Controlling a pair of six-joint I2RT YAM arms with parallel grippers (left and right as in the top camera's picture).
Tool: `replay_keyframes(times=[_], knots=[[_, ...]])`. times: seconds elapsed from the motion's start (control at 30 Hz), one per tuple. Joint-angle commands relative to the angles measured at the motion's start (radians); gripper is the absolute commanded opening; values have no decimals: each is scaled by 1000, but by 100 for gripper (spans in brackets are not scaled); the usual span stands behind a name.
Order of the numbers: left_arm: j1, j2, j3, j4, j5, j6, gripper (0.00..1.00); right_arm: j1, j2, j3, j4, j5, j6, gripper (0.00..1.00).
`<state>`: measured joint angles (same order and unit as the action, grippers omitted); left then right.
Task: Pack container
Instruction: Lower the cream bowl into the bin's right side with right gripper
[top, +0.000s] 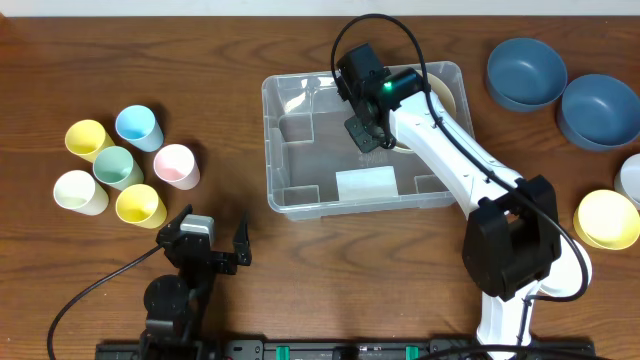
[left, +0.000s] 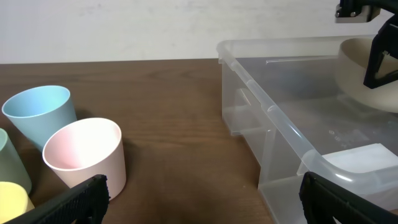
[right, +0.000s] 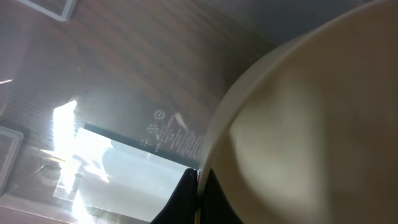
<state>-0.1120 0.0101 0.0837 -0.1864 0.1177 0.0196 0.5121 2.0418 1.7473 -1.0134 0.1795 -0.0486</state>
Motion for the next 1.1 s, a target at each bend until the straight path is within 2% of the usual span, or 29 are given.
replay_keyframes(times=[0.0,0.37,0.47,0.77,1.07], knots=[[4,-6,-16,-32,13,2,98,5,7,6,1,51,-51,2],[4,-6,-16,-32,14,2,98,5,7,6,4,49,-169,1],[4,-6,-16,-32,13,2,98,4,7,6,6,49,-164,1],[4,-6,-16,-32,13,2,98,-10,7,5,33,56,88,1],[4,-6,-16,-32,13,2,98,-10,7,5,56,57,267,1]])
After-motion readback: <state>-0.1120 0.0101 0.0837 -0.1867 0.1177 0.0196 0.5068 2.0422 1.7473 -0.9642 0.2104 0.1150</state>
